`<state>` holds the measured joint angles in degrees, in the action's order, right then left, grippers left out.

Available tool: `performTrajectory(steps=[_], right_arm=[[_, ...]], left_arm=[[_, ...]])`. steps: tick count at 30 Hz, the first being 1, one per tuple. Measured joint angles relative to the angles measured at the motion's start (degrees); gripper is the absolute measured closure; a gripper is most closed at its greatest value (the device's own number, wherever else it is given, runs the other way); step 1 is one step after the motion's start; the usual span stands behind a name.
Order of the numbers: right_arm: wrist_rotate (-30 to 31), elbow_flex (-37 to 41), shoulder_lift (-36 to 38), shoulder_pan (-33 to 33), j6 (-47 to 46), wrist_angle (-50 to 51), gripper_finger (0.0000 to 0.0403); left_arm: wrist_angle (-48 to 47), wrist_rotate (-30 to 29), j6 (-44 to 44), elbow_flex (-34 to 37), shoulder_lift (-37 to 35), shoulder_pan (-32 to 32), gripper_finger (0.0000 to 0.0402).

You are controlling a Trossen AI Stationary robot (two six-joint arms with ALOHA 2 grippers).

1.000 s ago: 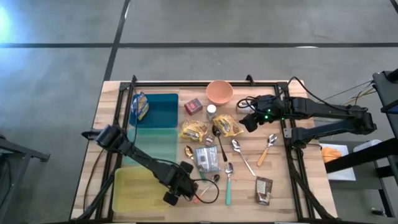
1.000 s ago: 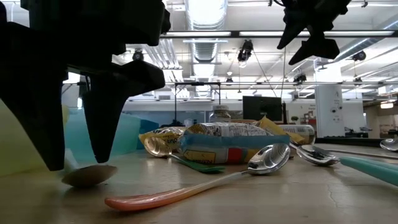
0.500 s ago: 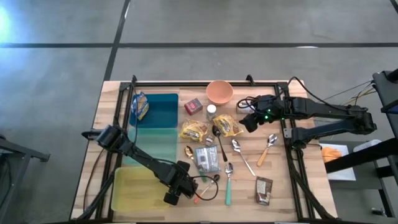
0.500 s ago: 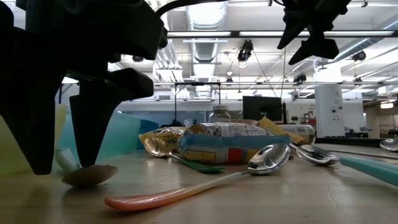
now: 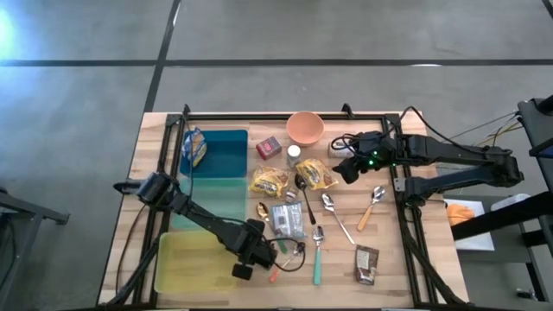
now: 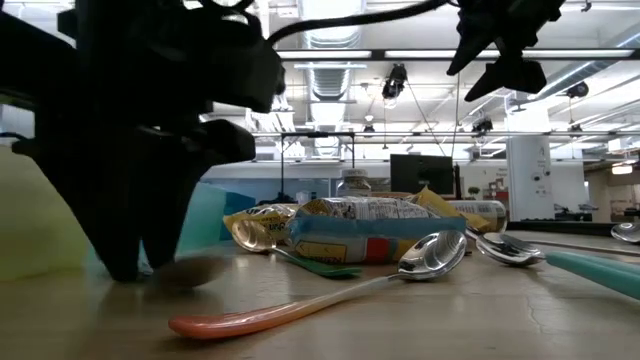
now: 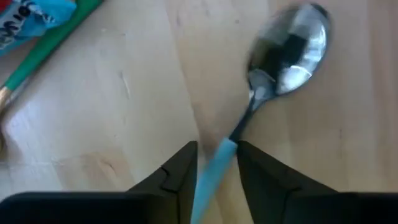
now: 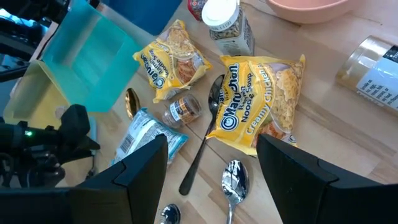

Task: Pick & Place Food Item
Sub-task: Put the blue spoon into the light blue bin

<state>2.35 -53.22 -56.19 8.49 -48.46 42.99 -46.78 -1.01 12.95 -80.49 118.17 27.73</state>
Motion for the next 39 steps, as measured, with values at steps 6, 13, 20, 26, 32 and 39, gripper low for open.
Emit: performTrajectory(steps=[6,13,20,26,32,39], right_arm=[[0.2,0.0,1.8,0.0,-0.9,0.0,0.0161],[0.7,0.0,3.7,0.0,-1.6,-0.1,0.0161],[0.7,0.0,4.0,0.0,-1.9,0.0,0.0161],[0.7,0.0,4.0,0.0,-1.9,0.0,0.0161],[0.7,0.0,4.1,0.0,-1.7,0.0,0.0161],[0.7,0.0,4.1,0.0,-1.5,0.0,0.0161]], left_arm=[[0.3,0.2,-1.2,0.0,0.0,-0.1,0.0293],[0.4,-1.0,-3.7,0.0,-0.1,-0.2,0.0362],[0.3,-1.0,-4.7,-0.3,-0.3,-0.2,0.0398],[0.3,-0.9,-4.6,-0.3,-0.3,-0.2,0.0399],[-0.8,-0.9,-5.1,-1.3,-0.2,-0.3,0.0400],[-0.7,-0.5,-5.5,-1.7,-0.1,-0.4,0.0399]])
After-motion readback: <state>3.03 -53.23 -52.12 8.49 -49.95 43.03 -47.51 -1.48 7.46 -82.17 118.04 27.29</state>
